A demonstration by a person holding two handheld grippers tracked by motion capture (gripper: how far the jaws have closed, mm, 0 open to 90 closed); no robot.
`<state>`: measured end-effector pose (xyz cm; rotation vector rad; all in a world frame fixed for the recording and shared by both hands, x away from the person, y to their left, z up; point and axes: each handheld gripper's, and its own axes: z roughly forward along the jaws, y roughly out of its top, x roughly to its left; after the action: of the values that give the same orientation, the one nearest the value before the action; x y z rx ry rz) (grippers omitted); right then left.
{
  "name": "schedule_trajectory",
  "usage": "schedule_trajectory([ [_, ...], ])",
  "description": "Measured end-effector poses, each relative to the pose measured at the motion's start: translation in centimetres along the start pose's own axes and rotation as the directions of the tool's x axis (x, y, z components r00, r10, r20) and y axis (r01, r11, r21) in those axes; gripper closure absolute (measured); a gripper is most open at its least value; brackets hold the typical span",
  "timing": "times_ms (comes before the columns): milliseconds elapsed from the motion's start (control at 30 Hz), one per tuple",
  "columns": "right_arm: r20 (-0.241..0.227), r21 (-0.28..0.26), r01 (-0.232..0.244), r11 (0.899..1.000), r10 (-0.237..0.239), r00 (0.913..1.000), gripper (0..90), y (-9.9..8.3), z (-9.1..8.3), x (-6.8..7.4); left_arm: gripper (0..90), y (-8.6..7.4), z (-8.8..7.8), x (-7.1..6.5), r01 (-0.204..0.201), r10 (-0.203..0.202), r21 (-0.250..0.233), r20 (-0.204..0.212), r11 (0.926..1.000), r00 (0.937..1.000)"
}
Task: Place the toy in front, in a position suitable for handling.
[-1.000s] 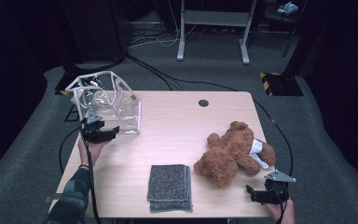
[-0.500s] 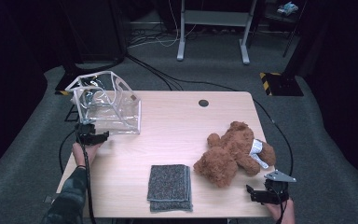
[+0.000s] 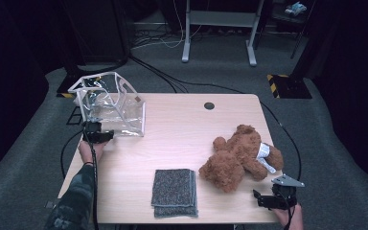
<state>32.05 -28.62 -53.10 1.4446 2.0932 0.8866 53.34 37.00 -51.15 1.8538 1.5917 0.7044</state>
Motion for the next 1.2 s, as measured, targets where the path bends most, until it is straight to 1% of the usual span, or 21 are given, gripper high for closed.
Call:
schedule_trajectory([
  [33,0.0,0.0,0.0,1.0,0.0,1.0,0.1,0.0,0.0,0.0,38.0,0.0,0.0,0.0,0.0,0.0,0.0,0.0,1.0,1.0],
  [67,0.001,0.001,-0.003,1.0,0.003,1.0,0.0,0.0,0.0,0.0,38.1,0.4,0.2,0.1,0.031,-0.031,0.005,0.004,0.9995,0.9995],
  [100,0.001,0.0,-0.003,1.0,0.003,1.0,0.1,0.0,0.0,0.0,38.1,0.5,0.3,0.1,0.017,-0.017,0.006,-0.003,0.9998,0.9998],
  [133,0.002,0.0,-0.003,1.0,0.003,1.0,0.1,0.0,0.0,0.0,38.0,0.6,0.4,0.0,0.02,-0.02,0.017,-0.005,0.9997,0.9998],
  [233,0.002,0.001,-0.004,1.0,0.004,1.0,0.1,0.0,0.0,0.0,37.8,0.9,0.6,0.1,0.027,-0.026,0.02,-0.004,0.9995,0.9996],
  [267,0.002,0.0,-0.004,1.0,0.004,1.0,0.1,0.0,0.0,0.0,37.8,1.0,0.8,0.0,0.041,-0.041,0.016,-0.006,0.999,0.9992],
  [300,0.002,0.001,-0.003,1.0,0.003,1.0,0.1,0.0,0.0,0.0,37.8,1.2,0.9,0.1,0.023,-0.023,0.029,-0.009,0.9993,0.9997],
  [333,0.002,0.001,-0.003,1.0,0.003,1.0,0.1,0.0,0.0,0.0,37.7,1.3,1.0,0.0,0.041,-0.04,0.026,-0.014,0.9988,0.9991],
  [400,0.002,0.001,-0.003,1.0,0.003,1.0,0.0,0.0,0.0,0.0,37.4,1.8,1.4,-0.1,0.04,-0.039,0.043,-0.02,0.9983,0.999],
  [500,0.002,0.001,-0.003,1.0,0.003,1.0,0.1,0.0,0.0,0.0,37.1,2.1,1.7,-0.2,0.048,-0.047,0.037,-0.026,0.9982,0.9986],
  [567,0.002,0.0,-0.004,1.0,0.004,1.0,0.1,0.0,0.0,0.0,36.9,2.5,2.1,-0.3,0.045,-0.043,0.049,-0.031,0.9978,0.9986],
  [667,0.002,0.0,-0.004,1.0,0.004,1.0,0.1,0.0,0.0,0.0,37.0,2.7,2.3,-0.3,0.04,-0.038,0.049,-0.034,0.998,0.9987],
  [733,0.002,0.001,-0.004,1.0,0.004,1.0,0.1,0.0,0.0,0.0,36.9,2.8,2.5,-0.6,0.051,-0.049,0.041,-0.04,0.9979,0.998],
  [767,0.002,0.0,-0.003,1.0,0.003,1.0,0.1,0.0,0.0,0.0,36.9,2.8,2.5,-0.5,0.04,-0.039,0.042,-0.041,0.9983,0.9984],
  [867,0.002,0.001,-0.003,1.0,0.003,1.0,0.1,0.0,0.0,0.0,37.0,2.8,2.7,-0.6,0.051,-0.049,0.039,-0.047,0.9979,0.9977],
  [933,0.001,0.001,-0.002,1.0,0.002,1.0,0.1,0.0,0.0,0.0,36.9,2.8,2.9,-0.8,0.05,-0.049,0.021,-0.055,0.9985,0.9973],
  [967,0.001,0.001,-0.002,1.0,0.002,1.0,0.1,0.0,0.0,0.0,37.0,3.0,2.9,-0.7,0.038,-0.036,0.04,-0.054,0.9985,0.9979],
  [1033,0.001,0.001,-0.003,1.0,0.003,1.0,0.1,0.0,0.0,0.0,36.8,3.4,3.1,-0.4,0.07,-0.068,0.041,-0.039,0.9967,0.9969],
  [1100,0.001,0.001,-0.003,1.0,0.003,1.0,0.1,0.0,0.0,0.0,37.5,3.7,3.1,-0.3,0.07,-0.068,0.047,-0.041,0.9964,0.9968],
  [1133,0.001,0.001,-0.003,1.0,0.003,1.0,0.1,0.0,0.0,0.0,37.5,3.7,3.1,-0.3,0.043,-0.04,0.052,-0.047,0.9977,0.9981],
  [1200,0.002,0.001,-0.004,1.0,0.004,1.0,0.1,0.0,0.0,0.0,37.0,3.7,3.3,-0.5,0.066,-0.063,0.042,-0.051,0.9969,0.9967],
])
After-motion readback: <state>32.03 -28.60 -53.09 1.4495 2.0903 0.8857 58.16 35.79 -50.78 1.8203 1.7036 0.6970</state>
